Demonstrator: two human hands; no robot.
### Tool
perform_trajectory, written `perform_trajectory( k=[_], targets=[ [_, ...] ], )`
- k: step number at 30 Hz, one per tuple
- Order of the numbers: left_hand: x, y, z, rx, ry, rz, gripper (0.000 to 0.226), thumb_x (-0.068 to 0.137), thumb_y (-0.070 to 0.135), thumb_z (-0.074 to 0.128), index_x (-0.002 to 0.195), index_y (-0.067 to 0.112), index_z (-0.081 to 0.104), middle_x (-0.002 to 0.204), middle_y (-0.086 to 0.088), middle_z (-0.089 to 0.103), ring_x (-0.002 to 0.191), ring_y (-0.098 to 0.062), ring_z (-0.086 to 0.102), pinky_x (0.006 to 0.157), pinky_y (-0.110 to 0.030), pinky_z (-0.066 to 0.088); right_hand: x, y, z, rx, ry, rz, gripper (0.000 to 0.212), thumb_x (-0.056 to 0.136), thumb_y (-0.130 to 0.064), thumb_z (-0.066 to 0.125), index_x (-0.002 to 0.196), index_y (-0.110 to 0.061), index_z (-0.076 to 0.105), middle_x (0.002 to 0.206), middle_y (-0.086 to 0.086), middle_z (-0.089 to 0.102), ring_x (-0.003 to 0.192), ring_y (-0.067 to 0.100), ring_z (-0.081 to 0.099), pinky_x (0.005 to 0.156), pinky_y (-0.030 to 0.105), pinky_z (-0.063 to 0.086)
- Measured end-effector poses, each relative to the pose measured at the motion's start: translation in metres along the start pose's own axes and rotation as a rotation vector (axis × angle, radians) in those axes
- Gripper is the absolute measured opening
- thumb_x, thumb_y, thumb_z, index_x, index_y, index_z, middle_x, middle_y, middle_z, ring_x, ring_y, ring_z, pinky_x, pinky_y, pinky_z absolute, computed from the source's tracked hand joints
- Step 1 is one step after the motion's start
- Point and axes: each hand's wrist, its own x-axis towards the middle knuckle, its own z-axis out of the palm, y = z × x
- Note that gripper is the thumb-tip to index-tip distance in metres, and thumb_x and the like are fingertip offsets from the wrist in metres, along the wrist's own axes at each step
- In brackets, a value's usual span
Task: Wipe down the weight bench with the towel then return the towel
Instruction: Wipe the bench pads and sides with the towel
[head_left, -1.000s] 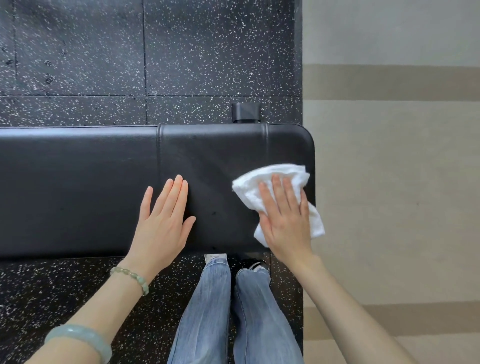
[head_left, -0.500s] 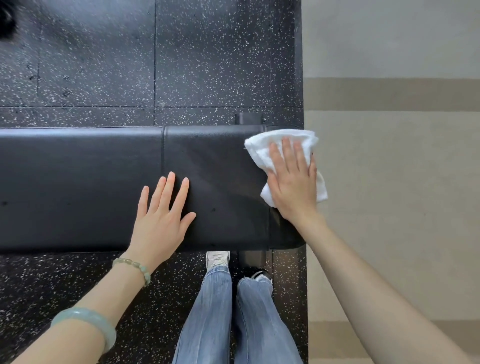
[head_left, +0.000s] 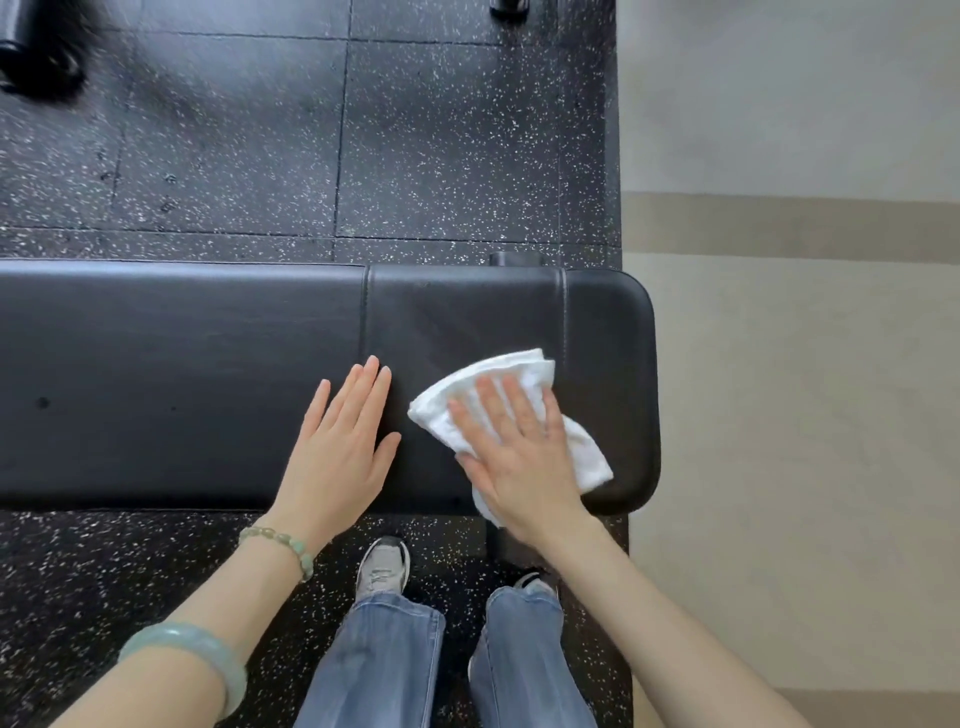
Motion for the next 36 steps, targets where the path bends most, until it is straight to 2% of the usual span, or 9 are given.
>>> perform_trajectory(
  k=[2,5,7,12,19,23,27,31,36],
  targets=[
    [-0.005,-0.013,0.000,0.002,0.012,-0.017,0.065,0.094,0.039,0.029,0.149,0.004,0.024,0.156,-0.012,0.023,0.143,-0.024,0.022,0.117,-0.040,0.007,0.050,-0.009,-0.007,-0.023,0.033,0.025,0.053,0.094,-0.045,0.029,0.141,-0.026,0.044,0.148,0.009,0.039,0.137,0.033,0.033,0.109,0.055,0.012],
    [-0.011,-0.036,0.000,0.037,-0.008,0.002,0.067,0.095,0.043,0.028,0.149,0.005,0.025,0.156,-0.010,0.025,0.143,-0.023,0.023,0.117,-0.043,0.007,0.119,-0.026,-0.020,0.000,-0.046,0.113,0.053,0.099,-0.048,0.019,0.149,-0.033,0.020,0.159,0.002,0.011,0.146,0.025,0.006,0.110,0.052,-0.004],
    [-0.012,-0.043,-0.002,0.052,-0.016,0.068,0.067,0.095,0.045,0.028,0.149,0.006,0.027,0.155,-0.009,0.027,0.143,-0.023,0.025,0.116,-0.046,0.011,0.144,-0.029,-0.025,0.013,-0.029,0.197,0.051,0.100,-0.047,0.020,0.150,-0.034,0.016,0.160,-0.002,0.005,0.146,0.022,0.000,0.112,0.050,-0.004],
    [-0.018,-0.056,-0.001,0.035,-0.018,0.132,0.066,0.095,0.044,0.030,0.148,0.005,0.029,0.155,-0.010,0.026,0.144,-0.022,0.023,0.116,-0.049,0.013,0.100,-0.060,0.005,0.026,0.221,0.219,0.054,0.093,-0.039,0.030,0.143,-0.023,0.041,0.151,0.006,0.034,0.141,0.029,0.026,0.111,0.050,0.009],
    [-0.044,-0.067,0.008,0.016,-0.036,0.178,0.071,0.093,0.046,0.032,0.149,0.002,0.026,0.156,-0.011,0.023,0.144,-0.024,0.020,0.117,-0.049,0.012,-0.007,-0.104,0.035,0.013,0.135,0.178,0.054,0.094,-0.038,0.036,0.146,-0.022,0.036,0.154,0.007,0.028,0.143,0.028,0.019,0.112,0.055,0.015],
    [-0.044,-0.070,0.010,0.039,-0.019,0.194,0.072,0.093,0.047,0.033,0.148,0.002,0.027,0.156,-0.012,0.024,0.144,-0.024,0.019,0.117,-0.049,0.012,0.036,-0.087,0.022,0.016,0.140,0.221,0.053,0.094,-0.043,0.031,0.143,-0.026,0.040,0.152,0.006,0.033,0.140,0.030,0.024,0.109,0.057,0.013],
    [-0.045,-0.071,0.011,0.051,-0.016,0.205,0.073,0.093,0.049,0.033,0.150,0.004,0.023,0.157,-0.011,0.021,0.145,-0.023,0.015,0.117,-0.049,0.011,0.112,-0.069,0.002,0.026,0.124,0.364,0.052,0.099,-0.045,0.024,0.149,-0.032,0.022,0.159,0.001,0.013,0.146,0.025,0.007,0.112,0.052,0.002],
    [-0.048,-0.069,0.012,0.038,-0.016,0.193,0.073,0.093,0.050,0.032,0.150,0.005,0.022,0.158,-0.010,0.019,0.146,-0.023,0.014,0.118,-0.048,0.007,0.083,-0.090,0.024,0.025,0.304,0.342,0.054,0.094,-0.040,0.029,0.143,-0.022,0.040,0.151,0.007,0.034,0.141,0.029,0.027,0.111,0.051,0.011],
    [-0.054,-0.060,0.017,0.039,0.018,0.157,0.074,0.092,0.048,0.032,0.149,0.002,0.024,0.157,-0.013,0.021,0.145,-0.025,0.016,0.118,-0.046,0.004,0.015,-0.100,0.044,0.027,0.339,0.244,0.052,0.092,-0.033,0.043,0.142,-0.019,0.042,0.150,0.007,0.036,0.140,0.028,0.027,0.113,0.051,0.016]
  ],
)
